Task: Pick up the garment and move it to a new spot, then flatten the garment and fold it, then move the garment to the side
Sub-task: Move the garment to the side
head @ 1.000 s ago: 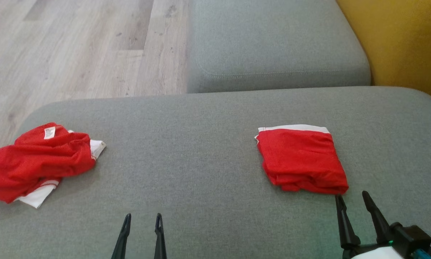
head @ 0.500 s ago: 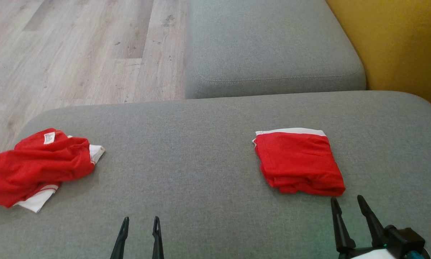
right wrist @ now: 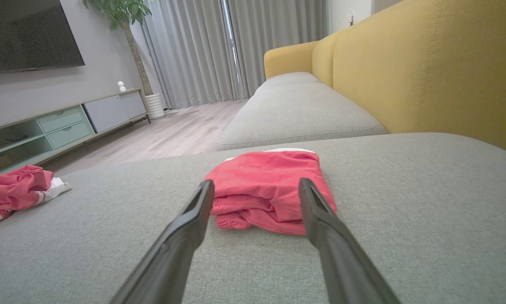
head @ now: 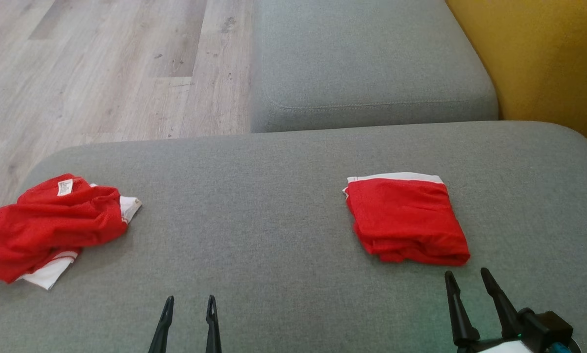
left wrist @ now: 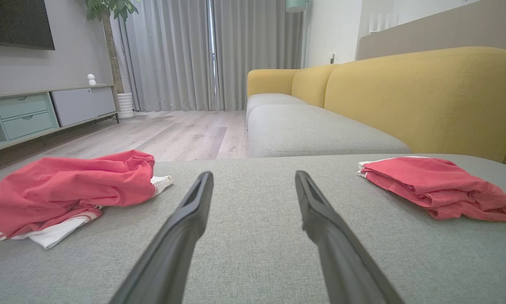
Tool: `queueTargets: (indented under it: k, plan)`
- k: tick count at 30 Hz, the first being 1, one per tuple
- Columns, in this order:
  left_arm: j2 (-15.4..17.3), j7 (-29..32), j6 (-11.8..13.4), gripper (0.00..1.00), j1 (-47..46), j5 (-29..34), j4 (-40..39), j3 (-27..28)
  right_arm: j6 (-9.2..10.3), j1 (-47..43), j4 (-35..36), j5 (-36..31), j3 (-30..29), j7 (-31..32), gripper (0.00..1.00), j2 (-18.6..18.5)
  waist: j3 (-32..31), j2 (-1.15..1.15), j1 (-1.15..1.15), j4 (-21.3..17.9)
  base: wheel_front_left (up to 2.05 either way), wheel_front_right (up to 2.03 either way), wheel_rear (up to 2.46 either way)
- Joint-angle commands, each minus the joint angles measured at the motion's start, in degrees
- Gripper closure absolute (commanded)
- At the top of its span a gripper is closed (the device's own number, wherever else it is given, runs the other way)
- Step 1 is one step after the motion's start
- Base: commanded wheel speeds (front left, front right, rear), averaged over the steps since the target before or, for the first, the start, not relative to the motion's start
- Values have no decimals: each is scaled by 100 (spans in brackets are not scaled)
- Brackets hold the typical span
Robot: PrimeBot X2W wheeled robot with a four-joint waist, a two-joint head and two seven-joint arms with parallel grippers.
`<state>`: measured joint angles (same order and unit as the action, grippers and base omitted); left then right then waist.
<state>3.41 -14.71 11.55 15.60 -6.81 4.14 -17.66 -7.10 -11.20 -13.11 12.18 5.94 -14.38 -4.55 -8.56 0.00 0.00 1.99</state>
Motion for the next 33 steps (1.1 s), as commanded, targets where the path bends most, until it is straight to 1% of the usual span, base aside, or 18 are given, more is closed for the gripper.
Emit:
queueTargets:
  k: [1,9,13,16,20,27,33]
  plan:
    - [-51,-29,-17,0,-201,71,-174,207,-39,169,163,-48,141,-62,0,-70,7,0,0,-4,0,0,0]
    - [-52,-29,-9,0,-230,71,-244,177,-39,197,131,-13,169,-62,0,-116,211,0,0,-4,0,0,0]
    - [-53,-29,12,0,-319,27,-250,100,-39,357,-64,101,225,-62,0,-278,419,0,0,31,0,0,0]
    - [-53,-29,29,0,-431,-14,-259,11,-39,691,-479,268,266,-2,0,-507,657,0,0,69,0,0,0]
    - [-53,-29,36,0,-522,-46,-253,-105,-39,1170,-840,520,97,369,0,-646,862,0,0,104,0,0,0]
    - [-53,-29,61,0,-886,-48,-323,-265,-39,2305,-1278,1048,-173,1239,0,-981,1457,0,0,152,0,0,0]
    - [-53,-29,125,0,-1210,-77,-321,-382,-39,3153,-1774,1495,-100,1686,0,-1228,1846,0,0,233,0,0,0]
